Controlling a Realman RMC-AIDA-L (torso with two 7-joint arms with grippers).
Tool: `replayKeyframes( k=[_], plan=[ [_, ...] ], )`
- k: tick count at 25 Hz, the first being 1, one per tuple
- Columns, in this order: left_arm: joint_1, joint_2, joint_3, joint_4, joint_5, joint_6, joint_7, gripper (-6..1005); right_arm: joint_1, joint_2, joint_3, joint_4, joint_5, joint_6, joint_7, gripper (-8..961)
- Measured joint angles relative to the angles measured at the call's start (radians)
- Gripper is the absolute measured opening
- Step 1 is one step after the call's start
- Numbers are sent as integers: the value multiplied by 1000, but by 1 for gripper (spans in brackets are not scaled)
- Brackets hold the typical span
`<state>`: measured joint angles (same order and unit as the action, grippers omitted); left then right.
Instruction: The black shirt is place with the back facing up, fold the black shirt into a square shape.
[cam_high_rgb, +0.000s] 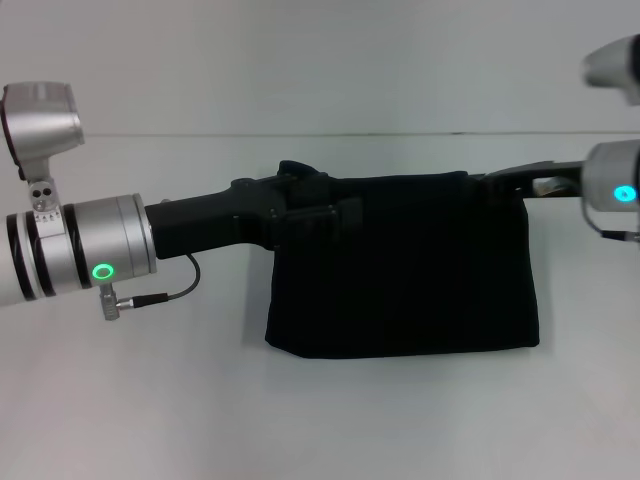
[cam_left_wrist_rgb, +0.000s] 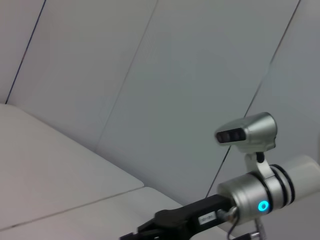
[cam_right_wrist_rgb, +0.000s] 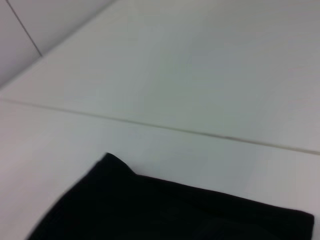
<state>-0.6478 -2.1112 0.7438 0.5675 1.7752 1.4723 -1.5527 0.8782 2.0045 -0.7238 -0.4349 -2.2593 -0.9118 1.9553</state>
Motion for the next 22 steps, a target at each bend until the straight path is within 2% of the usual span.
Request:
replayKeyframes(
  k=[6,9,15,22],
  plan=[
    [2,0,3,-18,1,0,3,786,41,31,-123,87,0,184,10,-1],
    [2,-1,5,-25,2,4,8,786,46,38,-145,117,0,242,12,8],
    [3,-1,5,-27,4,-3,10,786,39,35,-160,113,3,269,21,25],
    [2,5,1,-28,5,-11,13,785,10,38,-154,-53,41,173,16,46]
  ],
)
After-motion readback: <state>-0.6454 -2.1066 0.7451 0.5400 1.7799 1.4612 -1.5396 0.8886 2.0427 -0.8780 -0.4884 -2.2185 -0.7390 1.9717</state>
